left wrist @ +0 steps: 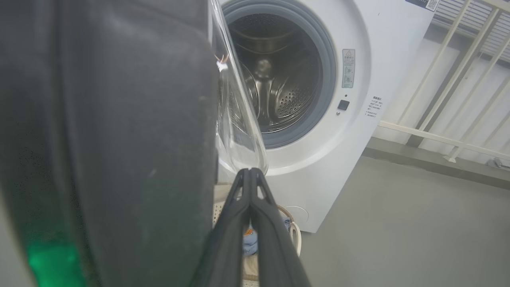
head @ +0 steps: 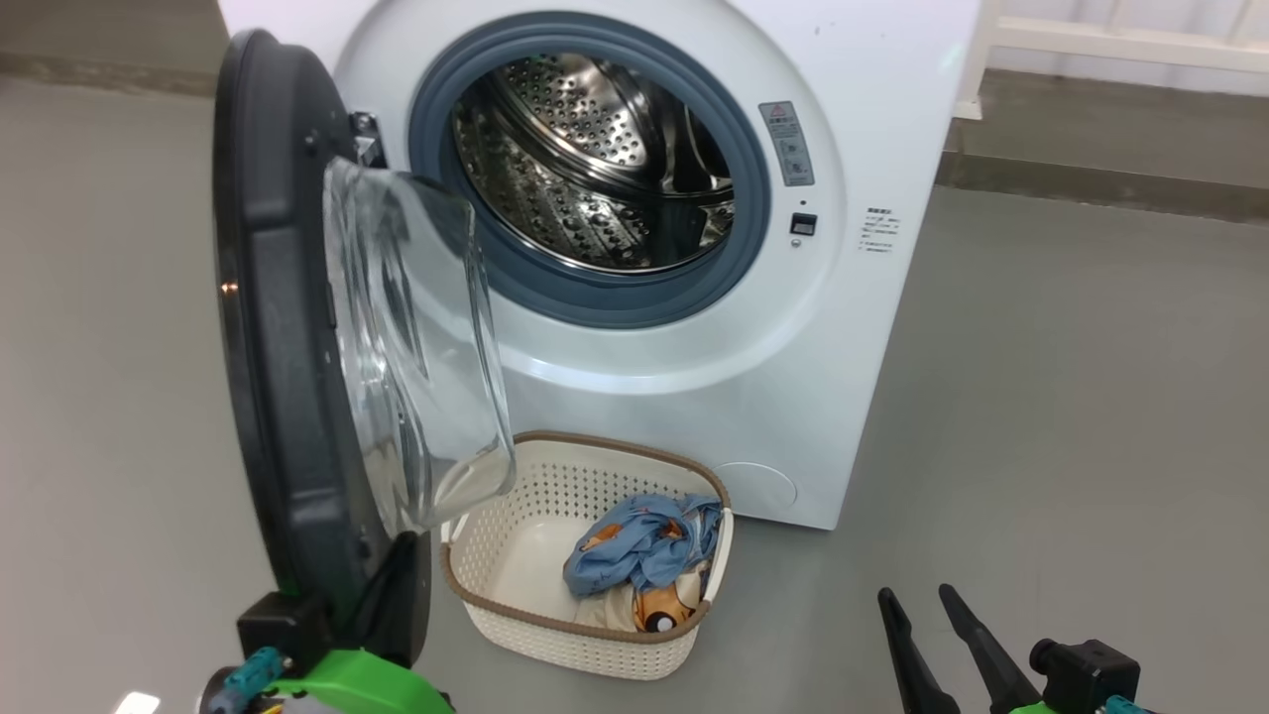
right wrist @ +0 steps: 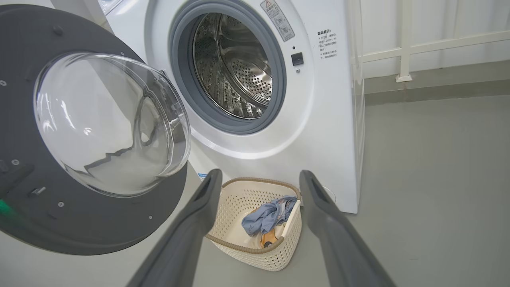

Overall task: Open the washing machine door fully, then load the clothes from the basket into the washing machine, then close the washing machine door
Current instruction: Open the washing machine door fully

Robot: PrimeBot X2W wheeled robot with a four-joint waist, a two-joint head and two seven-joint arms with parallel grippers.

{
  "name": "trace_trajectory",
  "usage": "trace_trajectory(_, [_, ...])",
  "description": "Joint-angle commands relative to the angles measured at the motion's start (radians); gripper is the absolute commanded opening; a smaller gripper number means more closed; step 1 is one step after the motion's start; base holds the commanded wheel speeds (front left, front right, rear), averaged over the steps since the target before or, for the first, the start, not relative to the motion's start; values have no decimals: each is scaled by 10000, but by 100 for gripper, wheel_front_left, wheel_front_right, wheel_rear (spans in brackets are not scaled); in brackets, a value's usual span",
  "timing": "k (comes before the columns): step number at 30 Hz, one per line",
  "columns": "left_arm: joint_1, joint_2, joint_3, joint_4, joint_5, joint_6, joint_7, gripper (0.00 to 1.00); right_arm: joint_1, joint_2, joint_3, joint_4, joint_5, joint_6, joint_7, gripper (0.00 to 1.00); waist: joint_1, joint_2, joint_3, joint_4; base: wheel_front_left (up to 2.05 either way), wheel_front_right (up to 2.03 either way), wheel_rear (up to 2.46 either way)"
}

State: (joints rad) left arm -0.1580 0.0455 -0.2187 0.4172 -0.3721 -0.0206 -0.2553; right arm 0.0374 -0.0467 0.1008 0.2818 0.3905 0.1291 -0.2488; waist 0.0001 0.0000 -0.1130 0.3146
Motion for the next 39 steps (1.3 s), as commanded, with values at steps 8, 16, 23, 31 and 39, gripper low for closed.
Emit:
trace_trajectory(8, [-75, 528, 989, -427, 3, 277, -64, 0, -339, -35, 336, -235, 74, 16, -129, 100, -1, 0, 161, 416, 0, 0, 0])
trace_trajectory(16, [-8, 753, 1685, -500, -126, 372, -64, 0, -315, -35, 487, -255, 10, 16, -129, 100, -1, 0, 283, 824, 0, 0, 0])
trace_trajectory(23, [2, 953, 2564, -629, -232, 490, -65, 0, -379, -35, 688, -365, -296, 16, 81, 100, -1, 0, 665, 1045, 0, 0, 0])
trace_trajectory(31, [-282, 1111, 3760, -730, -216, 394, -65, 0, -505, -35, 575, -911, -806, 16, 596, 100, -1, 0, 1534, 1093, 0, 0, 0])
trace_trajectory(39, [-834, 1261, 4578, -604, -138, 152, -65, 0, -647, -63, 431, -1453, -1204, 16, 1055, 100, -1, 0, 2348, 1071, 0, 0, 0])
